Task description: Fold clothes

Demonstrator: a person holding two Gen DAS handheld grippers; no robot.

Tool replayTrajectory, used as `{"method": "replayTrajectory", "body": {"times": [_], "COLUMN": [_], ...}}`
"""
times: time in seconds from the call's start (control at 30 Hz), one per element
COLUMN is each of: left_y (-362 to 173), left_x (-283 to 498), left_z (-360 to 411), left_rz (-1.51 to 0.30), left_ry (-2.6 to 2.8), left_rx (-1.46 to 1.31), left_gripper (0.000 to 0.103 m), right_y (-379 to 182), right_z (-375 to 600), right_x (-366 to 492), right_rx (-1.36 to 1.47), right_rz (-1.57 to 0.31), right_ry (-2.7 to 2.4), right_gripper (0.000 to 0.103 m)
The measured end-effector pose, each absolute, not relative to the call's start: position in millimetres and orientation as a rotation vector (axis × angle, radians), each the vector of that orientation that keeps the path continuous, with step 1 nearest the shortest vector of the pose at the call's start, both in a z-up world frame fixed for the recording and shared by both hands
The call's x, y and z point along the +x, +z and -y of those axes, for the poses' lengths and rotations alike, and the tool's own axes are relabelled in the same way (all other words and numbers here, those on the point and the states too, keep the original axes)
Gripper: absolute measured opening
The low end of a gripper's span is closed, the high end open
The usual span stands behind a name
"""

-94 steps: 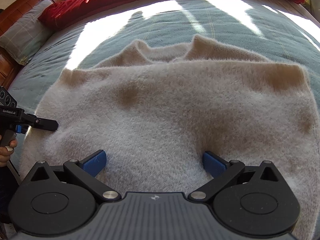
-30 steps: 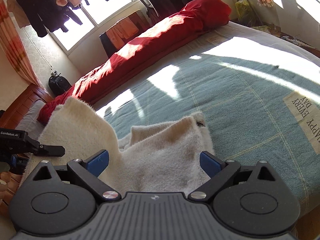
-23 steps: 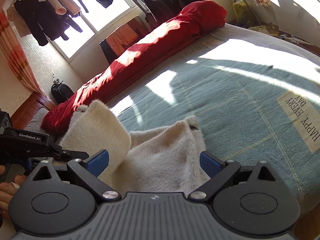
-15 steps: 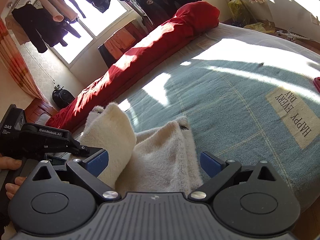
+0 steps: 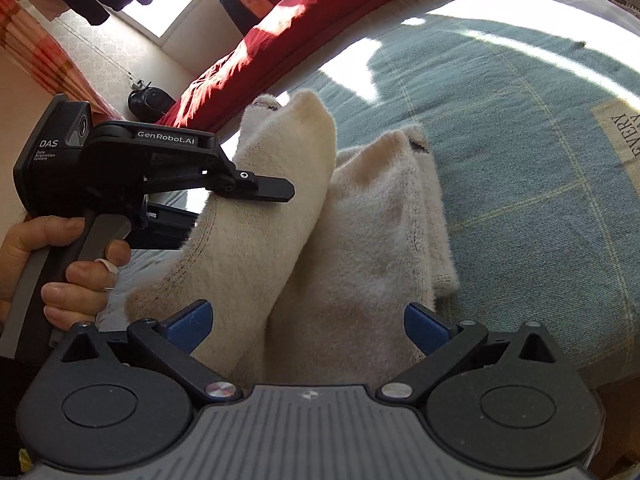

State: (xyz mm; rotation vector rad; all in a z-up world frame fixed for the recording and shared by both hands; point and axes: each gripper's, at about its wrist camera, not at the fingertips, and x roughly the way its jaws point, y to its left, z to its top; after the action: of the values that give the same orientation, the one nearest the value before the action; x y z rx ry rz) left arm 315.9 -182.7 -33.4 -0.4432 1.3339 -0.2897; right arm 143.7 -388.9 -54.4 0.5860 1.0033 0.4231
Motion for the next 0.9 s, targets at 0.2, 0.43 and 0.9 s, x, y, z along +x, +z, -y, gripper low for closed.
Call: {"method": "replayTrajectory", "body": {"times": [0.2, 0.43, 0.9], "left_y": [-39, -47, -42], "left_x": [318, 322, 326], "left_z": [193, 206, 233], "left_rz": [-1.342, -1.353, -1.378], "left_ry": [-0.270, -0.251, -0.332], "left_rx": [-0.434, -0.419, -0.434], "left_gripper": [0.035, 0.036, 0.054], "right_y": [-59, -65, -72], "right_z": [387, 395, 412], "right_x": [142, 137, 126], "right_rx": [0.568, 0.580, 0.585], "right_rz": [-1.038, -1.044, -1.071], "right_ry": [0.424, 0.393, 0.308], "right_gripper": [0.103, 0.103, 0.103]}}
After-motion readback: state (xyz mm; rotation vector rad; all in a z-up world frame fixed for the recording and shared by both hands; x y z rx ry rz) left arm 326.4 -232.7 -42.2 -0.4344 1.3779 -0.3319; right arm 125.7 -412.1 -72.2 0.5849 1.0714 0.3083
